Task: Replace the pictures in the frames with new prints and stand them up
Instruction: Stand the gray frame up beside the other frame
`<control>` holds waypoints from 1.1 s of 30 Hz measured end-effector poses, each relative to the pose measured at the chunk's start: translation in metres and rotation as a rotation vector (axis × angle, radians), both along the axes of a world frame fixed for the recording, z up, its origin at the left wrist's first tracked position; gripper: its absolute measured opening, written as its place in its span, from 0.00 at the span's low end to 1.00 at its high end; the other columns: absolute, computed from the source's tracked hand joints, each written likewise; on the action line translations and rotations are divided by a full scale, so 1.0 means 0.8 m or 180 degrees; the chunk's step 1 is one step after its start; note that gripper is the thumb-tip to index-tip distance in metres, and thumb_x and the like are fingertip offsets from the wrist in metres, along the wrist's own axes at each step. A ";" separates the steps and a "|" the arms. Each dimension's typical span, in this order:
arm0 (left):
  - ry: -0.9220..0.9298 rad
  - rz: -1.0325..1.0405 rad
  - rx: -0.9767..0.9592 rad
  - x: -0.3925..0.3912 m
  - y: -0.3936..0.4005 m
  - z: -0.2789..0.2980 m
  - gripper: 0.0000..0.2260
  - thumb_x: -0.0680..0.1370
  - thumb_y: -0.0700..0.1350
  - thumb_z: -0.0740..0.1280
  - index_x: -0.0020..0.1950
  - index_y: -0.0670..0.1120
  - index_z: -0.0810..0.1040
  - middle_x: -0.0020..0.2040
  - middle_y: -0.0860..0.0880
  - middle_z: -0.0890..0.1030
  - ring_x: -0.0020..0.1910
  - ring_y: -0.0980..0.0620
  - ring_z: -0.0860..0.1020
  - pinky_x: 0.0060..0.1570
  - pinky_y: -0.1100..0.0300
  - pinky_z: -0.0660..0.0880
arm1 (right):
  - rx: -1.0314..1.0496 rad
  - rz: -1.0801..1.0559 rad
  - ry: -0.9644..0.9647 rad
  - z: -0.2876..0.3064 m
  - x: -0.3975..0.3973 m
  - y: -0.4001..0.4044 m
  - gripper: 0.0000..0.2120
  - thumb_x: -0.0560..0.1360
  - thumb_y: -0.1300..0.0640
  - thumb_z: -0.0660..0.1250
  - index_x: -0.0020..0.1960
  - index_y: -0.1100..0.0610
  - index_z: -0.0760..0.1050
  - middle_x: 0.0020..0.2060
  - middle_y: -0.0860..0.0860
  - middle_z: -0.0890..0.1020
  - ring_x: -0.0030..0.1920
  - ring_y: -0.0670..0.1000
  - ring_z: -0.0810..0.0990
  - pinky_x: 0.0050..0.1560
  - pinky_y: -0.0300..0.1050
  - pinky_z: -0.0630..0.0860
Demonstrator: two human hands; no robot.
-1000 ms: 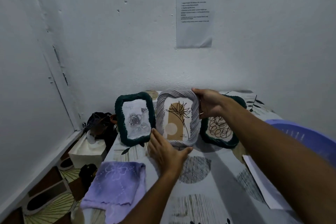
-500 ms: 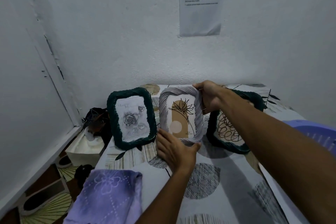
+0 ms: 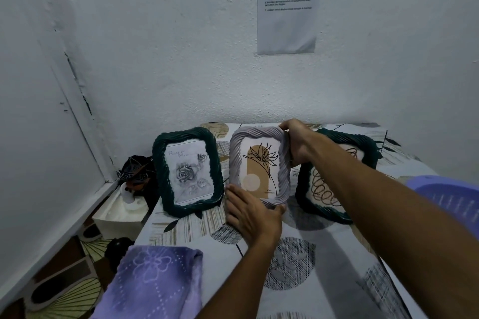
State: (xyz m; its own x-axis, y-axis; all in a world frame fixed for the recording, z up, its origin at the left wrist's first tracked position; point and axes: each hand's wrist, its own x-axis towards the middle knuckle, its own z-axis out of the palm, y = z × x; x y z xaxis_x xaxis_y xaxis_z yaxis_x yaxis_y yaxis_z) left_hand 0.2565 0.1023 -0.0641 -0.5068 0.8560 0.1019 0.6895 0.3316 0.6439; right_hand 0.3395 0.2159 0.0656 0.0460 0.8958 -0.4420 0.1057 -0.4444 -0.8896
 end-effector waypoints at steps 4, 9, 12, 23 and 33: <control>0.0014 -0.0008 0.0045 -0.001 0.001 -0.003 0.60 0.64 0.67 0.74 0.78 0.38 0.40 0.79 0.41 0.49 0.76 0.43 0.51 0.71 0.48 0.55 | -0.0015 -0.0010 -0.0052 -0.005 0.000 0.005 0.14 0.63 0.47 0.58 0.45 0.53 0.68 0.46 0.54 0.75 0.47 0.54 0.74 0.54 0.54 0.68; 0.0030 -0.0012 0.0114 -0.001 0.002 -0.004 0.60 0.63 0.66 0.74 0.78 0.39 0.42 0.78 0.41 0.50 0.76 0.43 0.52 0.71 0.48 0.55 | 0.0027 0.0062 -0.0165 -0.003 0.001 0.004 0.14 0.62 0.47 0.58 0.44 0.53 0.67 0.46 0.54 0.73 0.46 0.54 0.73 0.51 0.54 0.70; -0.0005 0.0032 0.0225 0.000 0.002 -0.006 0.60 0.62 0.66 0.75 0.78 0.39 0.44 0.78 0.40 0.51 0.76 0.42 0.53 0.71 0.48 0.56 | 0.0084 0.0016 -0.0088 0.006 -0.004 -0.010 0.09 0.70 0.49 0.56 0.38 0.54 0.67 0.39 0.54 0.73 0.40 0.53 0.72 0.46 0.50 0.70; 0.0081 -0.0011 0.0205 0.000 0.003 -0.010 0.60 0.63 0.68 0.73 0.78 0.39 0.43 0.77 0.40 0.52 0.75 0.42 0.54 0.70 0.47 0.57 | 0.0673 -0.0079 -0.0610 0.013 -0.009 -0.017 0.10 0.77 0.55 0.51 0.48 0.60 0.67 0.40 0.57 0.73 0.40 0.56 0.74 0.45 0.54 0.75; 0.0046 -0.0022 0.0308 -0.001 -0.002 -0.007 0.60 0.61 0.66 0.76 0.78 0.40 0.46 0.77 0.39 0.52 0.74 0.39 0.55 0.70 0.46 0.58 | 0.1621 -0.0271 -0.1868 0.019 -0.009 -0.019 0.11 0.78 0.55 0.58 0.42 0.62 0.70 0.39 0.57 0.75 0.34 0.51 0.72 0.35 0.45 0.74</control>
